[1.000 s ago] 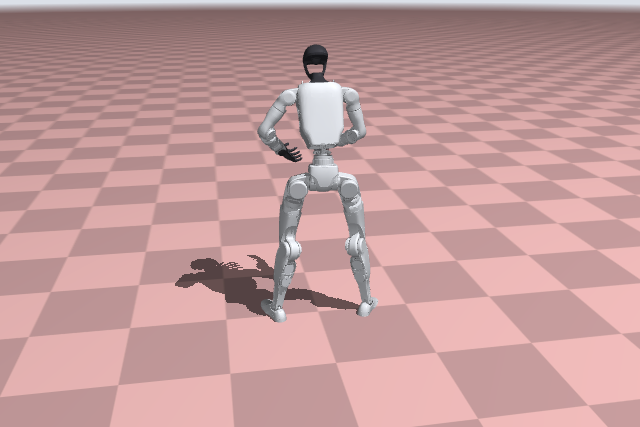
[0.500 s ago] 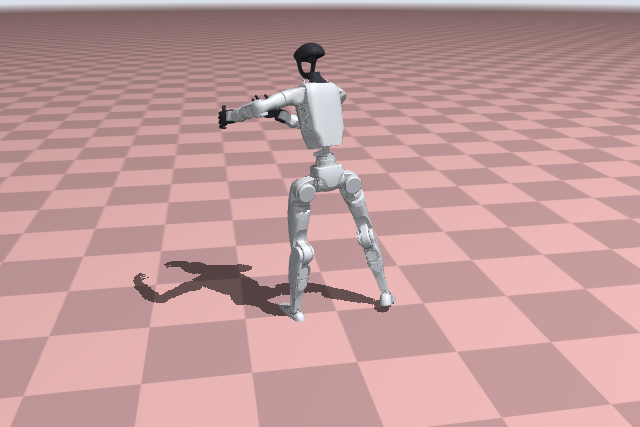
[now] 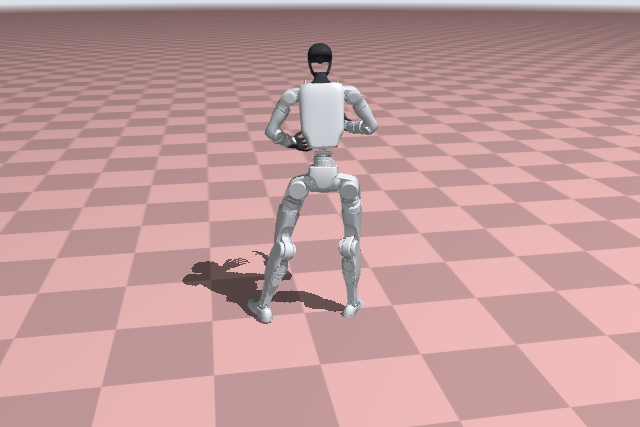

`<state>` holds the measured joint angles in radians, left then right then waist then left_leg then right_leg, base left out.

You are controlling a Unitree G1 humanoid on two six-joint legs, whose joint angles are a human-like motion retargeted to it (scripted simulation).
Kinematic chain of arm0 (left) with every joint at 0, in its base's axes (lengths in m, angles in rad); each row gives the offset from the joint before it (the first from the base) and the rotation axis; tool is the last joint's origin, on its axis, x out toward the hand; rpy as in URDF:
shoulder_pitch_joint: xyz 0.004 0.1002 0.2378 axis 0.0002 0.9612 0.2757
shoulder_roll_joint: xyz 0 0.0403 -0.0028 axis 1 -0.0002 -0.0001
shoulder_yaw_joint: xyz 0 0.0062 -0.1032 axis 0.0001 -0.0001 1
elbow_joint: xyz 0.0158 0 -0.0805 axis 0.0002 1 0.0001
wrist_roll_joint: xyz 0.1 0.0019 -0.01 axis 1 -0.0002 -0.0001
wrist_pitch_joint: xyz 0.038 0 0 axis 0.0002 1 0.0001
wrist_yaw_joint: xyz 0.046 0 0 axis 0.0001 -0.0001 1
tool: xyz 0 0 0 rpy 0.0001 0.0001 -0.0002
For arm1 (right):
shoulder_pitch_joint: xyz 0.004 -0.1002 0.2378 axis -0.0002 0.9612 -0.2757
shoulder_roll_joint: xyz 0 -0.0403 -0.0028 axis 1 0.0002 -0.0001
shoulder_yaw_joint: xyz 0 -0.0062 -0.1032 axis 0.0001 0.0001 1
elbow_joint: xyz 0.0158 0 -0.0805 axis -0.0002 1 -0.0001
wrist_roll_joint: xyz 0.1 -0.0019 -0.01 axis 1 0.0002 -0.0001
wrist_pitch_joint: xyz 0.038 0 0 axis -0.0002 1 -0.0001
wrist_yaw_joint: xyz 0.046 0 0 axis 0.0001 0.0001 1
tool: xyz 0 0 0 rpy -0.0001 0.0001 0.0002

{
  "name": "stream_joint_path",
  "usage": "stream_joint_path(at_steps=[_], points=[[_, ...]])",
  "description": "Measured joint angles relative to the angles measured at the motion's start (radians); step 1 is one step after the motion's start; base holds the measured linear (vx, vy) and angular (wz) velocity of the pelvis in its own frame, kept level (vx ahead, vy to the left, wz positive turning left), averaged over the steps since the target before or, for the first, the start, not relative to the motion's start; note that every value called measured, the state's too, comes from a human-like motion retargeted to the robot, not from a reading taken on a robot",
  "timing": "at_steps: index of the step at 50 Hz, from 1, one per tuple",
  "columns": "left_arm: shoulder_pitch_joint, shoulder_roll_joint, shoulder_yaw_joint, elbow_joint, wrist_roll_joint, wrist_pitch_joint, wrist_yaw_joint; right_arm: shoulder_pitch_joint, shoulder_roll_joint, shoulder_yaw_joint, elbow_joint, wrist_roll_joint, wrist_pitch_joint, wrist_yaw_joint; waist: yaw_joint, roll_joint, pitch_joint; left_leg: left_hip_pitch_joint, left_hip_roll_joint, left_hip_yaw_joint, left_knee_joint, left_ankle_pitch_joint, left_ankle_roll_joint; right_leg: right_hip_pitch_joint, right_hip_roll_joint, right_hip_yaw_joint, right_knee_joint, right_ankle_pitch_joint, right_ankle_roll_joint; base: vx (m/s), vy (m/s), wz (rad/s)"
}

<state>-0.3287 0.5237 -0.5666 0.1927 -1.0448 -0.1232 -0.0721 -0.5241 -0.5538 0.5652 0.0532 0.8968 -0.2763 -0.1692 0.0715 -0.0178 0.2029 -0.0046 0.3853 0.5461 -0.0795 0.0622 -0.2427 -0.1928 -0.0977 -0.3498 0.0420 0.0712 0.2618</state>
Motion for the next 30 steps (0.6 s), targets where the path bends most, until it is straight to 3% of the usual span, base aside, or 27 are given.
stream_joint_path(at_steps=[4, 8, 17, 24, 30], points=[[-0.180, -0.108, -0.117, 0.007, -0.121, -0.008, 0.026, -0.114, -0.134, -0.061, 0.022, 0.162, -0.029, 0.019, -0.112, -0.010, -0.028, 0.027, 0.036, 0.026, 0.031, 0.029, 0.003, 0.015, 0.038, 0.028, -0.001, -0.007, 0.000, 0.08, -0.26, -0.50], [-0.427, -0.199, -0.209, 0.002, -0.247, -0.040, 0.046, -0.284, -0.277, -0.094, 0.070, 0.196, -0.076, -0.023, -0.189, -0.025, -0.047, 0.046, 0.052, 0.030, 0.059, 0.070, 0.012, 0.034, 0.051, 0.048, 0.008, -0.016, 0.000, 0.09, -0.17, -0.26], [-0.913, -0.328, -0.290, 0.034, -0.438, -0.151, 0.072, -0.650, -0.483, -0.083, 0.180, 0.234, -0.155, -0.090, -0.233, -0.059, -0.063, 0.063, 0.046, -0.040, 0.122, 0.142, 0.037, 0.071, 0.026, 0.089, 0.036, -0.029, 0.000, 0.08, -0.04, -0.16], [-1.033, -0.329, -0.304, 0.073, -0.454, -0.166, 0.075, -0.767, -0.484, -0.033, 0.232, 0.205, -0.157, -0.111, -0.231, -0.044, -0.062, 0.064, 0.031, -0.079, 0.148, 0.107, 0.044, 0.078, -0.001, 0.093, 0.059, -0.038, 0.000, 0.03, 0.07, 0.04], [-0.896, -0.309, -0.259, 0.080, -0.383, -0.118, 0.066, -0.640, -0.358, -0.092, 0.234, 0.136, -0.122, -0.116, -0.231, -0.015, -0.038, 0.058, 0.023, -0.058, 0.123, 0.025, 0.054, 0.067, -0.005, 0.066, 0.060, -0.036, 0.000, -0.06, 0.11, 0.26]])
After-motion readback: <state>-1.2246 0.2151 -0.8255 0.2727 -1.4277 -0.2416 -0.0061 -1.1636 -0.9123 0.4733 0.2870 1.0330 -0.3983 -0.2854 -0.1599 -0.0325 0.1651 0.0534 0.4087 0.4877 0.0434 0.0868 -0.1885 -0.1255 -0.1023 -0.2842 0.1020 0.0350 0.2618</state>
